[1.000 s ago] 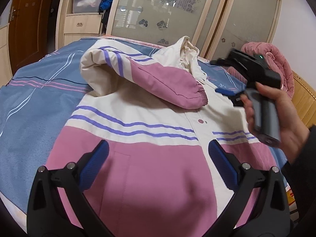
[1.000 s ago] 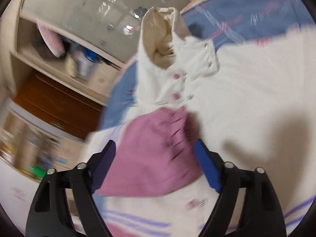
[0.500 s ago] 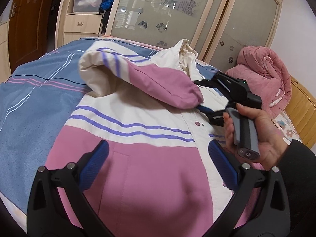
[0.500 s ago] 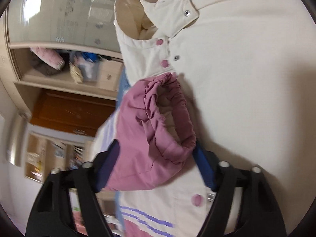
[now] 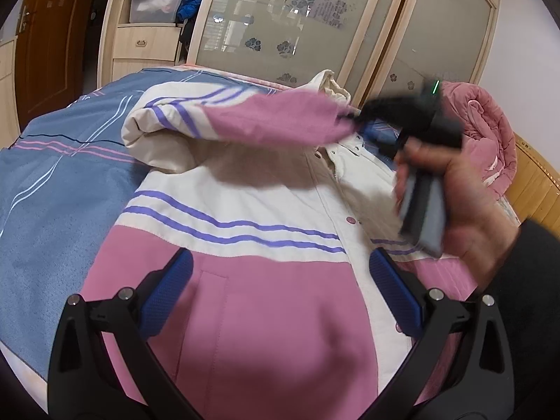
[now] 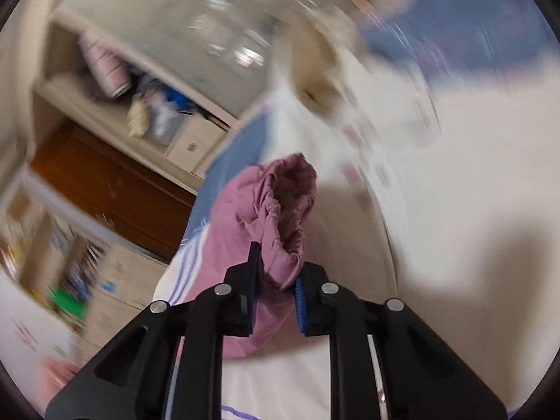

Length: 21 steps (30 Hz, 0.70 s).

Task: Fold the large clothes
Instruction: 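Lay the sleeve across the jacket body with the right tool and release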

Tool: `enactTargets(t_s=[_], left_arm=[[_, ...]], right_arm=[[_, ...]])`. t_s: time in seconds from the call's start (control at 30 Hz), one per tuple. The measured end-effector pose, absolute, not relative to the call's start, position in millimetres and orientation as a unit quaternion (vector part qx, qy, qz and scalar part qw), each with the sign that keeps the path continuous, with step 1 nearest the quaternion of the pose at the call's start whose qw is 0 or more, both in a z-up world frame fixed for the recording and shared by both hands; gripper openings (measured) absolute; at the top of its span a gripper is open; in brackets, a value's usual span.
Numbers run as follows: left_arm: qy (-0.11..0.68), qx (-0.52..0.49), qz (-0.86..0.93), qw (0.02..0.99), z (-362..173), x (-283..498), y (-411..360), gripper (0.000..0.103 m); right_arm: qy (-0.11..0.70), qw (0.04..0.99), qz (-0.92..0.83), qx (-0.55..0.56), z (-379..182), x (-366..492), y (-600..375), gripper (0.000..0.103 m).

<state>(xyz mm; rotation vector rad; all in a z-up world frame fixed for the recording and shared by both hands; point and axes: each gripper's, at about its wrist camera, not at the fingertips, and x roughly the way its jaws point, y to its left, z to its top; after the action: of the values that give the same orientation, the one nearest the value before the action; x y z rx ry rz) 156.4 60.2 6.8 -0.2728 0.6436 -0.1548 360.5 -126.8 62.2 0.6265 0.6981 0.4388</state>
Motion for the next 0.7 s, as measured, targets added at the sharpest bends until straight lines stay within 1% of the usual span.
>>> enactTargets(t_s=[0.07,0.17,0.2,0.27,0.33,0.5,0.57,0.7], left_arm=[[0.317,-0.134,-0.078,0.936,6.1,156.7,59.1,0.101],[0.32,-0.133,-0.08,0.935,4.6,156.9,57.6,0.101],[0.32,-0.131,-0.081,0.935,4.4,157.0,56.8,0.101],[0.32,-0.128,-0.081,0.935,4.9,156.6,55.3,0.101],[0.32,-0.126,-0.084,0.935,5.0,156.3,53.9,0.101],[0.323,-0.125,-0.09,0.934,4.8,155.9,51.1,0.101],[0.323,-0.121,-0.091,0.934,4.8,155.7,48.7,0.101],[0.328,-0.114,-0.092,0.933,1.6,156.2,41.5,0.101]], right_arm=[[0.291,0.897,0.219,0.251,108.2,355.0,-125.7,0.017],[0.241,0.922,0.209,0.218,150.3,339.6,-139.1,0.017],[0.228,0.929,0.202,0.212,159.8,333.1,-146.9,0.017],[0.224,0.933,0.183,0.216,161.3,323.9,-168.8,0.017],[0.233,0.932,0.162,0.227,147.1,319.6,-189.5,0.017],[0.286,0.914,0.086,0.273,69.8,304.4,-252.4,0.017],[0.306,0.906,0.058,0.286,35.4,297.5,-267.7,0.017],[0.343,0.895,0.031,0.283,-13.7,291.6,-277.6,0.017]])
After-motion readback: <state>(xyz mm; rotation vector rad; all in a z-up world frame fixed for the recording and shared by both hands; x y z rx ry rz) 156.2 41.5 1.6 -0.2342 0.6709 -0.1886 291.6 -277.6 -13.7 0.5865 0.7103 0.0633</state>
